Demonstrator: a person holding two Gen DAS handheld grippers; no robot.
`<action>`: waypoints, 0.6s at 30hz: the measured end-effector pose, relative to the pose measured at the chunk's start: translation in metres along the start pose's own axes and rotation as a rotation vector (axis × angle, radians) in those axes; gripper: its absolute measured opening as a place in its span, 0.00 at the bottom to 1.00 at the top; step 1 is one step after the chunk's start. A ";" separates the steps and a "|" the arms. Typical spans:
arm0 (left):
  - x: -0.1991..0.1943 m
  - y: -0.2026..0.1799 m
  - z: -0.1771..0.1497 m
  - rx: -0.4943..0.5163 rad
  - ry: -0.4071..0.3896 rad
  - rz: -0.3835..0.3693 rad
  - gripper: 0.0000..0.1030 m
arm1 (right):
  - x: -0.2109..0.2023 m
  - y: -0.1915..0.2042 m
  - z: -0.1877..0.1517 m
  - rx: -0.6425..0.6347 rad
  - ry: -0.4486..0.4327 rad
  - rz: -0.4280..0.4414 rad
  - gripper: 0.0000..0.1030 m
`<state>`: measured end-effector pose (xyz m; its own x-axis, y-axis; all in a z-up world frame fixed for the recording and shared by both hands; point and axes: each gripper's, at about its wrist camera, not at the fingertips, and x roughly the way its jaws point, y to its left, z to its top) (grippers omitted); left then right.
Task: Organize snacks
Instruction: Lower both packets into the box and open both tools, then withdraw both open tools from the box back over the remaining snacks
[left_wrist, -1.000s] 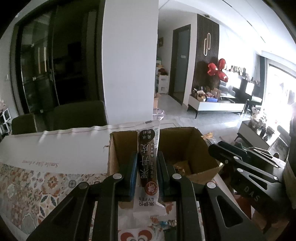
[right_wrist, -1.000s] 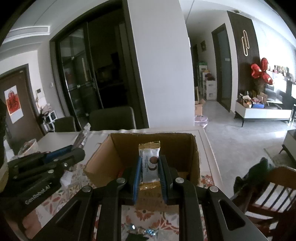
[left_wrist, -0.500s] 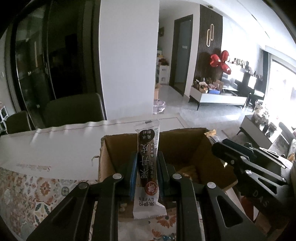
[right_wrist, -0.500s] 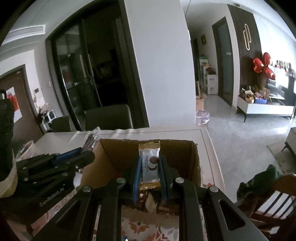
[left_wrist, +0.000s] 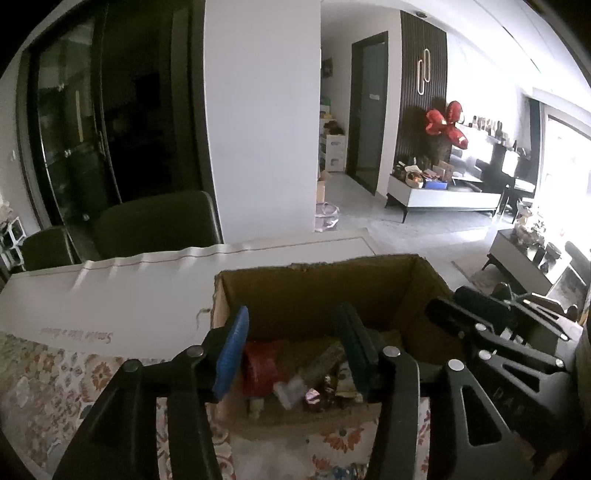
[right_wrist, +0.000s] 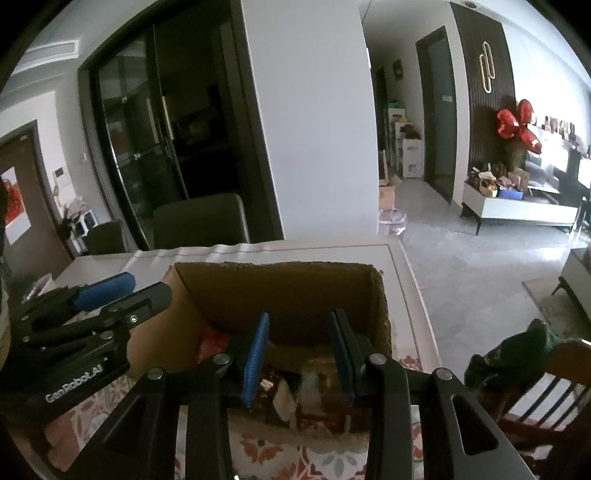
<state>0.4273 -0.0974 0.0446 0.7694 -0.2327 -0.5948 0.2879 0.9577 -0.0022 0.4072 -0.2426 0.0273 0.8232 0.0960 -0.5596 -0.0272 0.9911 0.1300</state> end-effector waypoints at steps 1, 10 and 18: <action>-0.003 -0.001 -0.003 0.003 -0.002 0.002 0.49 | -0.004 0.001 -0.002 -0.004 -0.007 -0.004 0.34; -0.041 -0.013 -0.034 0.030 -0.021 0.017 0.49 | -0.039 0.008 -0.027 -0.011 -0.015 0.016 0.34; -0.066 -0.024 -0.066 0.039 0.002 0.006 0.50 | -0.060 0.005 -0.058 0.016 0.012 0.022 0.34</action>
<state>0.3320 -0.0942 0.0302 0.7703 -0.2263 -0.5962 0.3051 0.9517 0.0330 0.3244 -0.2382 0.0143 0.8154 0.1192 -0.5665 -0.0365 0.9872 0.1552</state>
